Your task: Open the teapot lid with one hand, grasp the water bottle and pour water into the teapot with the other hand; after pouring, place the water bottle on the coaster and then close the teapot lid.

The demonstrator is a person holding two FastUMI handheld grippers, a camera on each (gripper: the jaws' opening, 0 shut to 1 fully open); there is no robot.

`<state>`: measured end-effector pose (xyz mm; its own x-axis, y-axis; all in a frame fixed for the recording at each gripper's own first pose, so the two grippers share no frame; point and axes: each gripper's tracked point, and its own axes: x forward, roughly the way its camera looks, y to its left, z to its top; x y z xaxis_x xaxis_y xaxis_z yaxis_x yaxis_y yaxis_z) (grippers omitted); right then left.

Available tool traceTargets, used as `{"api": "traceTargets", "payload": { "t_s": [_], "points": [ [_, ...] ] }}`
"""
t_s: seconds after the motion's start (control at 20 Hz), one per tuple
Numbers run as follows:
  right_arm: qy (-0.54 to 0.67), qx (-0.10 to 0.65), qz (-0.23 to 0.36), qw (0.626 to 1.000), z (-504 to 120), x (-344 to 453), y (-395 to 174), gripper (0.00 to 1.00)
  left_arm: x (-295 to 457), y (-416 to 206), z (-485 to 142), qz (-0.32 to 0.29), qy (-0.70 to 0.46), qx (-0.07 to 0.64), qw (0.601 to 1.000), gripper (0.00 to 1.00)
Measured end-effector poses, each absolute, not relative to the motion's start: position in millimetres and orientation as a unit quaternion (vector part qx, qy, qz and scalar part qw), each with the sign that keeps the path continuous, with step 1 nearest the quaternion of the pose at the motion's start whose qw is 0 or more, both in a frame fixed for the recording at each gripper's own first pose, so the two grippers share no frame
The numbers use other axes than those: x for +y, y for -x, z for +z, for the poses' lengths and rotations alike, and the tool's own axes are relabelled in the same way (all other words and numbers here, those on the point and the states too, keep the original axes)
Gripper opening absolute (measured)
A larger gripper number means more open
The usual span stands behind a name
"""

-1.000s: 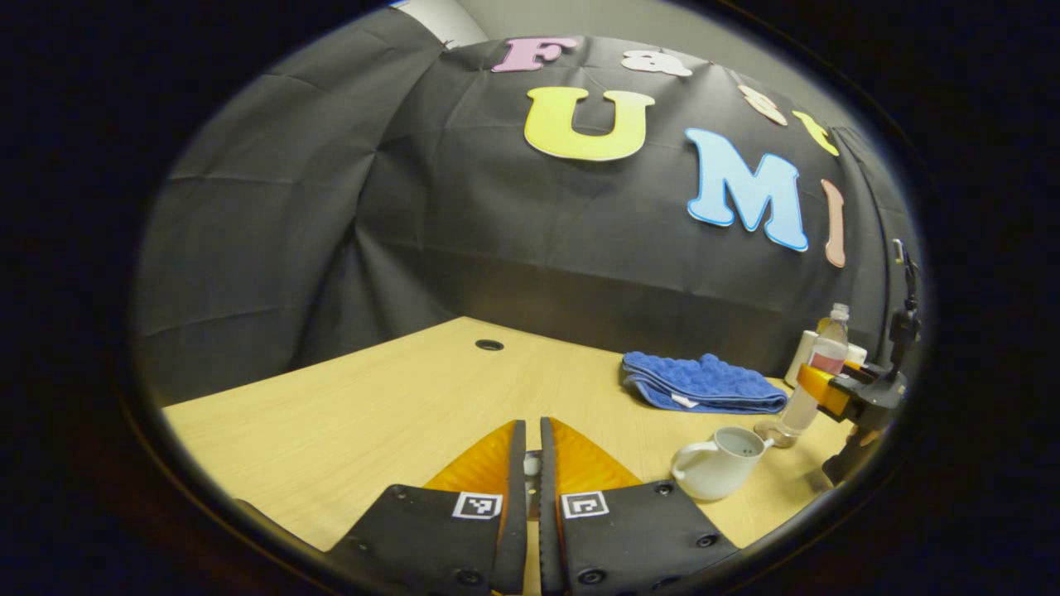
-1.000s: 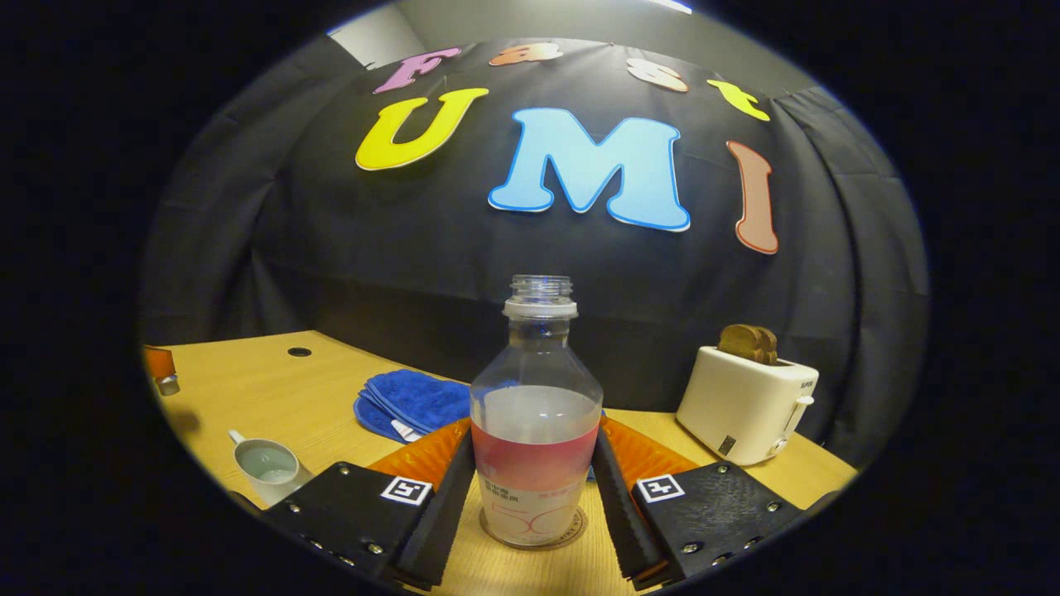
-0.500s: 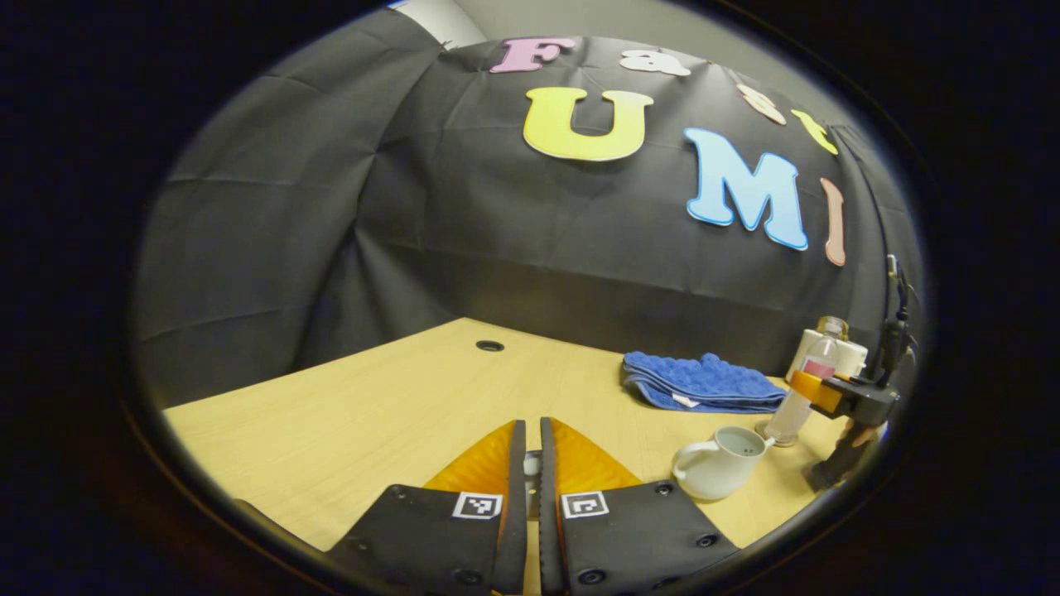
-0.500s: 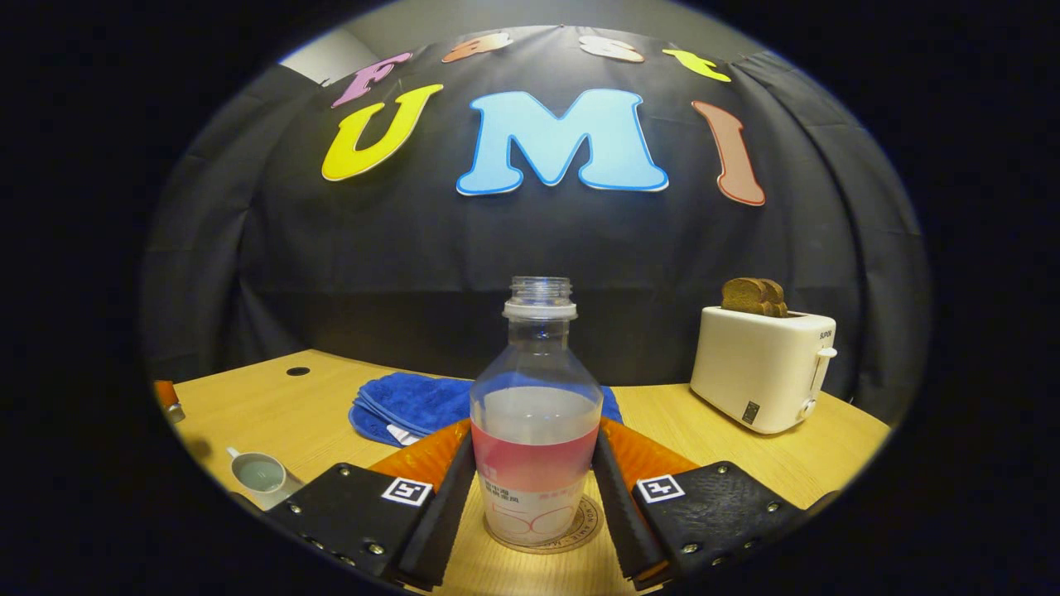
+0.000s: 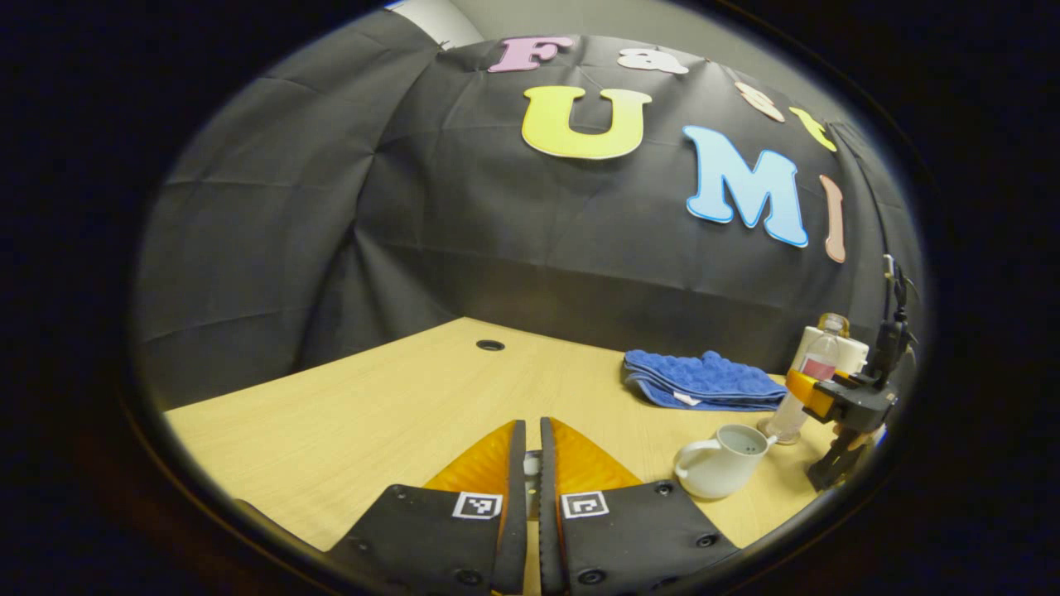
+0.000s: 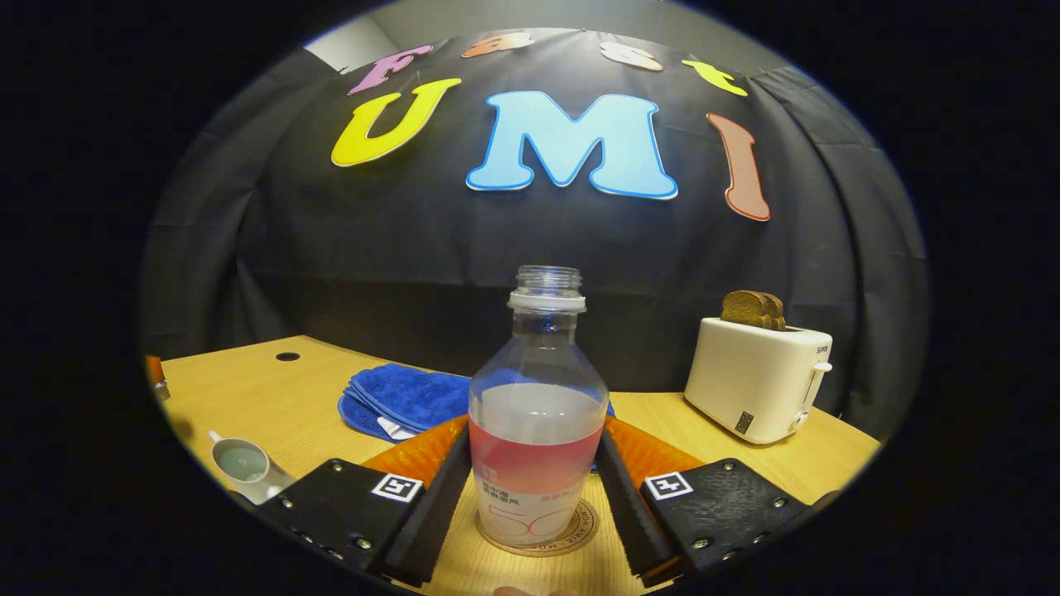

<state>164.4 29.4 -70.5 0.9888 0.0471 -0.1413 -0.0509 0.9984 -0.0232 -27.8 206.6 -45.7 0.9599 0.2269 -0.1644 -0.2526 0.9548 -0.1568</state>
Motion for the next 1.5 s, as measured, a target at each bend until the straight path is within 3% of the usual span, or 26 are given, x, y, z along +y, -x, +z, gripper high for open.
{"api": "traceTargets", "payload": {
  "t_s": [0.1, 0.7, 1.25, 1.3, 1.5],
  "points": [
    [-0.007, 0.057, 0.028, 0.998, -60, 30, -164, 0.91, 206, 28, -46, 0.121, 0.089, 0.072, 0.986, 0.13],
    [-0.042, -0.009, 0.000, 0.999, -10, -13, -114, 0.91, 187, 20, -34, 0.091, 0.094, 0.059, 0.990, 0.13],
    [-0.012, 0.020, 0.029, 0.999, -38, -4, -145, 0.91, 190, 17, -40, 0.106, 0.083, 0.067, 0.989, 0.13],
    [-0.012, 0.017, 0.025, 0.999, -34, -5, -147, 0.86, 191, 18, -41, 0.107, 0.083, 0.067, 0.989, 0.12],
    [-0.001, -0.003, 0.014, 1.000, -18, -6, -164, 0.82, 190, 17, -43, 0.103, 0.084, 0.070, 0.989, 0.14]
  ]
}}
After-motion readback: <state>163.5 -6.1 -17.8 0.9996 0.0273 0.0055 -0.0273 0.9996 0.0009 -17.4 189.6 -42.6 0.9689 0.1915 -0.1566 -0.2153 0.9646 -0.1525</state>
